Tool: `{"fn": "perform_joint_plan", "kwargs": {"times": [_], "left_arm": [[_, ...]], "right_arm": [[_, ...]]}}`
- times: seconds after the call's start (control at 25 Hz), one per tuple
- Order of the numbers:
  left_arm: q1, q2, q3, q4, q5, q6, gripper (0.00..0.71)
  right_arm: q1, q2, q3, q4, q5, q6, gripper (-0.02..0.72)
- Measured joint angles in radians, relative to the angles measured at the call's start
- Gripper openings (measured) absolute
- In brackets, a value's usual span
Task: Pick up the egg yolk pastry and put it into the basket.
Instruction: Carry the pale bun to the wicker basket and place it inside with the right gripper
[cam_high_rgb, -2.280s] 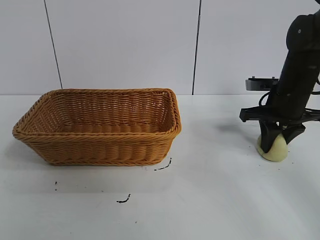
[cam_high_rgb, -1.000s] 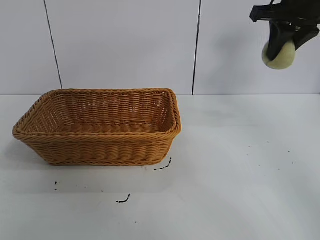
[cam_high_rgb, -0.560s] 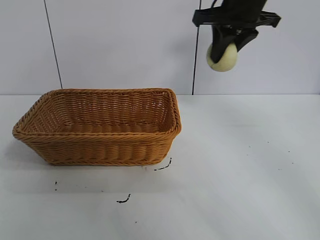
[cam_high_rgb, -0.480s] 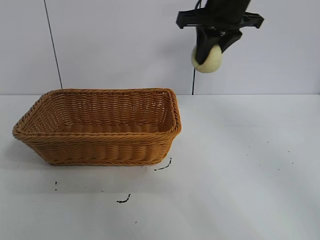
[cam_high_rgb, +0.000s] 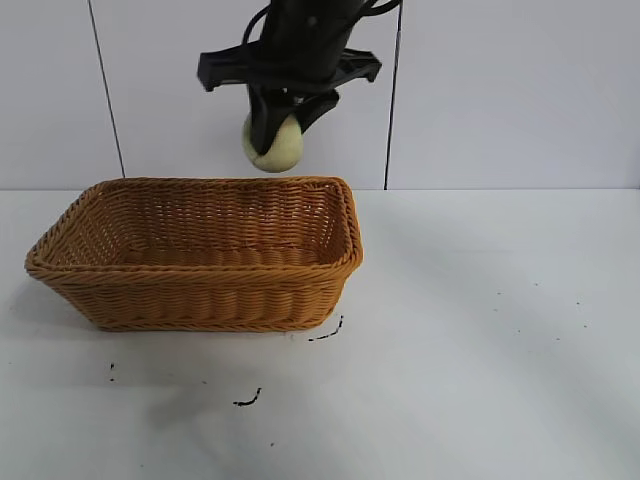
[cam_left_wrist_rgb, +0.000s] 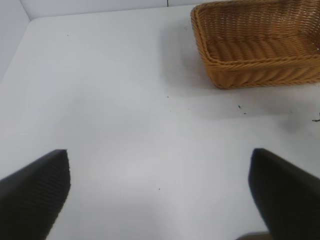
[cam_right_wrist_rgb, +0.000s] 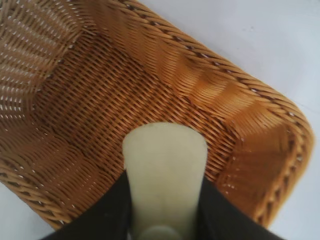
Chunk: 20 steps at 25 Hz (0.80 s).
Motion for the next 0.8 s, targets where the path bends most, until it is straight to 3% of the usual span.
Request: {"fn": "perform_joint_plan", "kwargs": {"times": [0.28, 0.52, 0.6, 0.8], "left_arm": [[0.000, 0.000, 0.000, 0.000, 0.000, 0.000, 0.697], [0.000, 0.000, 0.000, 0.000, 0.000, 0.000, 0.697], [0.000, 0.000, 0.000, 0.000, 0.000, 0.000, 0.697], [0.000, 0.000, 0.000, 0.000, 0.000, 0.000, 0.697]], "right_arm": [[0.026, 0.131, 0.000, 0.001, -0.125, 0.009, 0.204], [0.026, 0.199, 0.000, 0.001, -0.159, 0.009, 0.216], [0.026, 0.200, 0.000, 0.000, -0.160, 0.009, 0.268], [0.026, 0.199, 0.000, -0.010, -0.148, 0.009, 0.545]]}}
